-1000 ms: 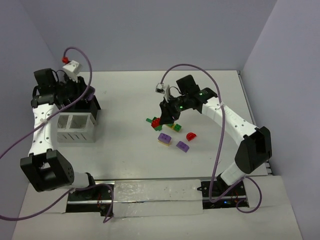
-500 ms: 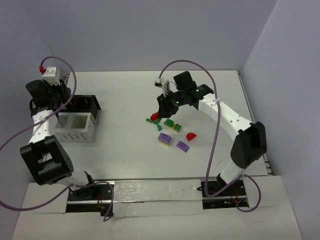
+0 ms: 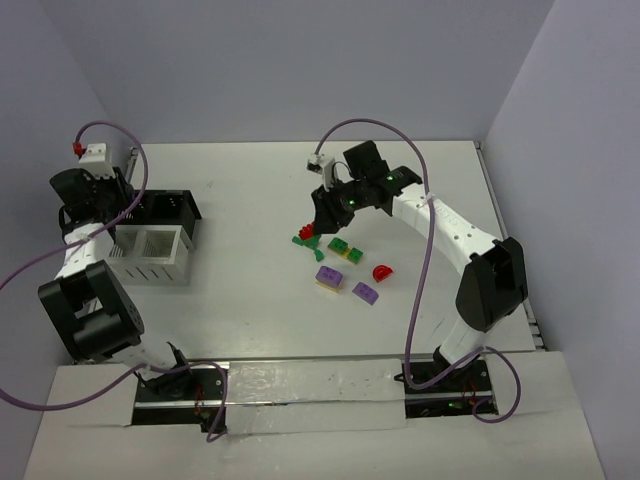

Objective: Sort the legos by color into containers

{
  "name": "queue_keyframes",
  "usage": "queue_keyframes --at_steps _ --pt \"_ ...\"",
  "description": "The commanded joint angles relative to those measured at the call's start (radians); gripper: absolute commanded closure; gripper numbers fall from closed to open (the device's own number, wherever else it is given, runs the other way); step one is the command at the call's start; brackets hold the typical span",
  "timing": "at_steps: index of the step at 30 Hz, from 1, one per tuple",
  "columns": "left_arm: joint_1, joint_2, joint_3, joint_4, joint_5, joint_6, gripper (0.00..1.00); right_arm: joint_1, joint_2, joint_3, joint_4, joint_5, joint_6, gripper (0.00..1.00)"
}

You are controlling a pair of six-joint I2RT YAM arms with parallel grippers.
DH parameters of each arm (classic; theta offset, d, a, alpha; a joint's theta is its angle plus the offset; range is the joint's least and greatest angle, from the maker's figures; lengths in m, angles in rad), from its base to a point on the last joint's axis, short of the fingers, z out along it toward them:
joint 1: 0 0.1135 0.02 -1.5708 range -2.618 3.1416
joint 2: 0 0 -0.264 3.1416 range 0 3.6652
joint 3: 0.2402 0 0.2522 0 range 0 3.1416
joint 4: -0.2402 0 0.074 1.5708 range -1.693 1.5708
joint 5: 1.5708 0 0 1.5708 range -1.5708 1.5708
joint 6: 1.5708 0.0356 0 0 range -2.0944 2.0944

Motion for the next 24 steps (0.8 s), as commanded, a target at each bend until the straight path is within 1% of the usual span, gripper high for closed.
queue_keyframes --at_steps 1,6,7,9,10,11,13,16,17,18,19,20,21,22,23,24 --pt "0.008 0.006 0.003 0.046 0.028 -0.01 0.72 0.001 -0.008 0.062 0.052 -0.013 0.035 1.0" --pt "0.007 0.004 0.001 0.035 0.035 -0.009 0.58 -0.001 -0.014 0.059 0.09 -0.034 0.082 1.0" --pt "0.007 0.002 0.001 0.032 0.039 -0.01 0.53 -0.004 -0.015 0.06 0.106 -0.04 0.094 1.0" --pt "0.008 -0.004 0.01 0.017 0.056 -0.014 0.38 -0.008 -0.016 0.056 0.144 -0.05 0.137 1.0" --pt "0.008 -0.004 0.016 0.008 0.062 -0.014 0.38 -0.009 -0.019 0.056 0.146 -0.054 0.139 1.0" --pt "0.008 -0.004 0.022 -0.003 0.066 -0.017 0.33 -0.013 -0.02 0.05 0.176 -0.061 0.172 1.0" --pt "0.007 -0.012 0.035 -0.02 0.068 -0.026 0.28 -0.023 -0.027 0.041 0.212 -0.082 0.199 1.0" --pt "0.009 -0.052 0.045 -0.046 0.132 -0.038 0.26 -0.037 -0.044 0.009 0.32 -0.117 0.33 1.0" --pt "0.009 -0.081 0.046 -0.058 0.21 -0.044 0.26 -0.041 -0.052 -0.003 0.35 -0.114 0.387 1.0" --pt "0.008 -0.099 0.046 -0.065 0.266 -0.053 0.27 -0.043 -0.066 -0.029 0.417 -0.119 0.42 1.0" --pt "0.006 -0.127 0.044 -0.068 0.364 -0.08 0.27 -0.045 -0.074 -0.052 0.488 -0.123 0.476 1.0" --pt "0.002 -0.155 0.039 -0.069 0.432 -0.101 0.27 -0.047 -0.075 -0.063 0.527 -0.129 0.535 1.0" --pt "-0.006 -0.173 0.034 -0.068 0.487 -0.137 0.27 -0.048 -0.064 -0.058 0.552 -0.15 0.577 1.0" --pt "-0.018 -0.188 0.029 -0.069 0.578 -0.192 0.27 -0.048 -0.046 -0.049 0.594 -0.167 0.62 1.0" --pt "-0.044 -0.205 0.026 -0.083 0.63 -0.216 0.27 -0.048 -0.036 -0.049 0.646 -0.176 0.684 1.0" --pt "-0.097 -0.229 0.021 -0.109 0.688 -0.235 0.27 -0.048 -0.023 -0.055 0.722 -0.197 0.766 1.0"
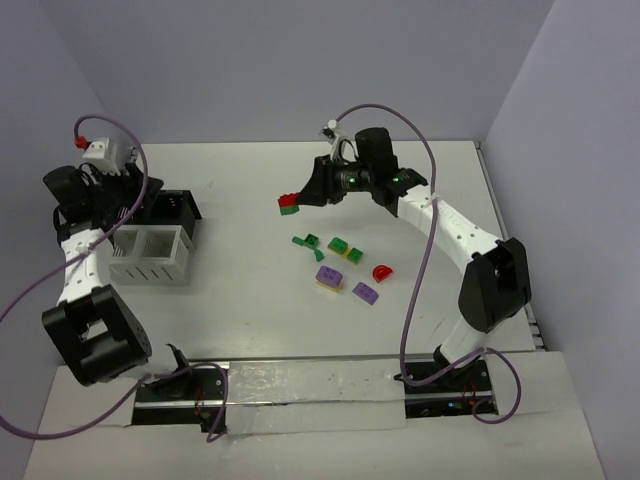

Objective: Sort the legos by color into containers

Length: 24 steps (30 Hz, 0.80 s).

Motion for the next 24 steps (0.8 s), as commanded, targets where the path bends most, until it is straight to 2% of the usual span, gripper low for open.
queue_keyframes --at_steps 1,2,4,5,8,14,18,20,22,24 --pt "-0.128 -0.124 0.013 -0.048 0.387 -0.129 0.27 -0.005 0.013 -0.004 0.343 -0.094 0.329 1.0" --pt "-0.141 -0.127 0.007 -0.076 0.411 -0.135 0.27 -0.005 0.027 -0.001 0.381 -0.107 0.375 1.0" --pt "-0.253 -0.15 -0.027 -0.085 0.454 -0.2 0.27 -0.004 0.07 0.005 0.52 -0.146 0.525 1.0" --pt "-0.281 -0.154 -0.029 -0.085 0.456 -0.203 0.27 -0.004 0.072 0.005 0.527 -0.148 0.566 1.0" --pt "-0.342 -0.165 -0.094 0.06 0.484 -0.395 0.27 -0.004 0.101 -0.002 0.698 -0.183 0.684 1.0" --pt "-0.381 -0.163 -0.163 0.409 0.517 -0.758 0.24 -0.001 0.106 -0.046 0.846 -0.203 0.788 1.0" --pt "-0.409 -0.158 -0.2 0.572 0.503 -0.905 0.23 0.007 0.106 -0.054 0.859 -0.197 0.803 1.0" --pt "-0.418 -0.153 -0.225 0.713 0.491 -1.017 0.21 0.008 0.107 -0.058 0.868 -0.197 0.811 1.0" --pt "-0.425 -0.151 -0.231 0.781 0.473 -1.074 0.2 0.01 0.107 -0.062 0.877 -0.199 0.818 1.0" --pt "-0.434 -0.151 -0.225 0.783 0.458 -1.074 0.2 0.012 0.108 -0.065 0.884 -0.201 0.822 1.0"
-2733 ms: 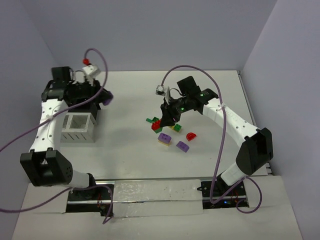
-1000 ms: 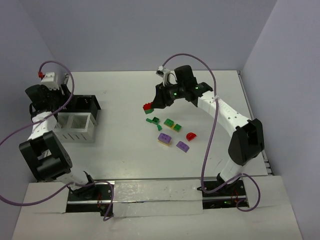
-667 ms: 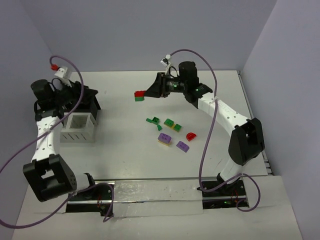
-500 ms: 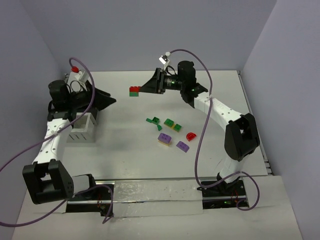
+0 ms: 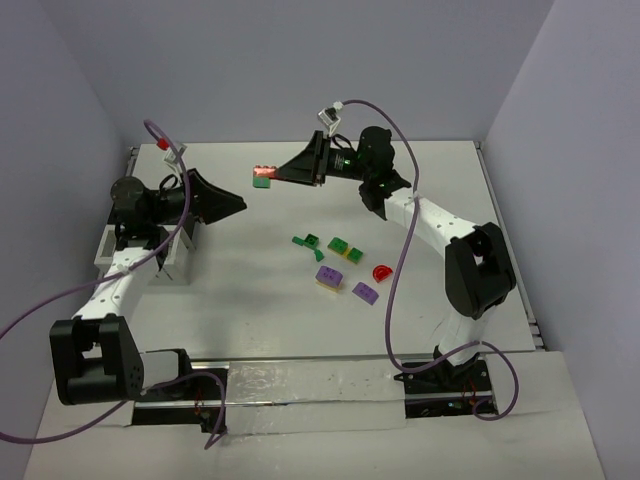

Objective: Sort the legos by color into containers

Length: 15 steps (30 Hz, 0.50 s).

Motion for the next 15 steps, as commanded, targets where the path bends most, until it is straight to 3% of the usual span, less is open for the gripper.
queue_keyframes --at_steps 1,15 --pt "-0.015 0.002 0.006 0.201 -0.026 -0.143 0.2 0.009 -0.007 -0.008 0.098 -0.017 0.036 1.0" --pt "-0.015 0.03 0.048 0.139 -0.134 -0.101 0.21 0.033 -0.011 -0.025 0.131 -0.028 0.057 1.0"
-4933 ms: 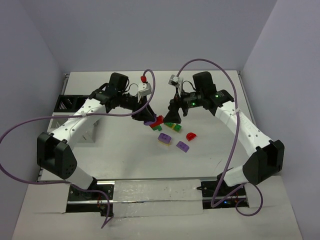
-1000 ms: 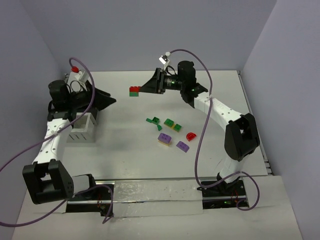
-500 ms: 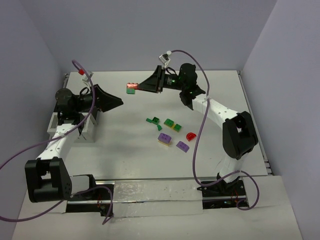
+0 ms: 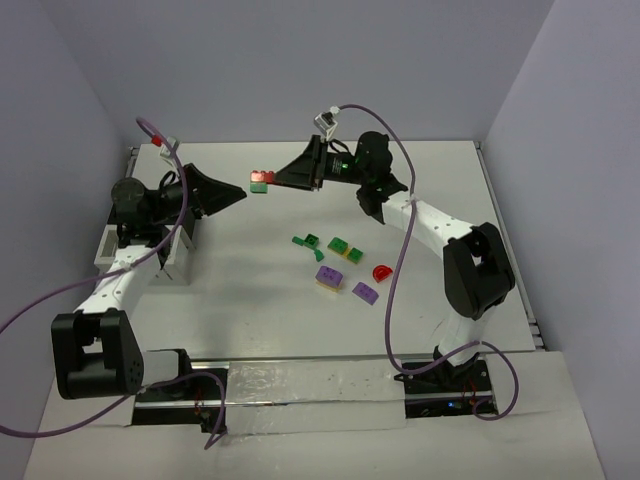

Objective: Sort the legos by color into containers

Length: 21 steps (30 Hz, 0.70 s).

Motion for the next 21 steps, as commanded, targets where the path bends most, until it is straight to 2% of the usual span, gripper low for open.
queue_keyframes --at_steps 1,8,12,14,19,21 --pt "-0.018 0.007 0.053 0.007 -0.042 0.02 0.21 0.018 -0.009 0.01 0.068 -0.017 0.008 1.0" --pt "-0.055 0.018 0.071 -0.002 -0.038 0.023 0.22 0.032 0.006 0.023 0.051 -0.014 -0.007 1.0" --pt "-0.067 0.025 0.072 0.007 -0.037 0.017 0.27 0.035 0.012 0.025 0.048 -0.012 -0.009 1.0" --pt "-0.068 0.025 0.07 0.008 -0.036 0.019 0.4 0.036 0.012 0.026 0.05 -0.014 -0.007 1.0" --pt "-0.069 0.022 0.056 0.01 -0.03 0.019 0.64 0.035 0.01 0.022 0.051 -0.013 -0.005 1.0" --pt "-0.069 0.017 0.041 0.008 -0.027 0.017 0.79 0.034 0.008 0.017 0.053 -0.007 -0.005 1.0"
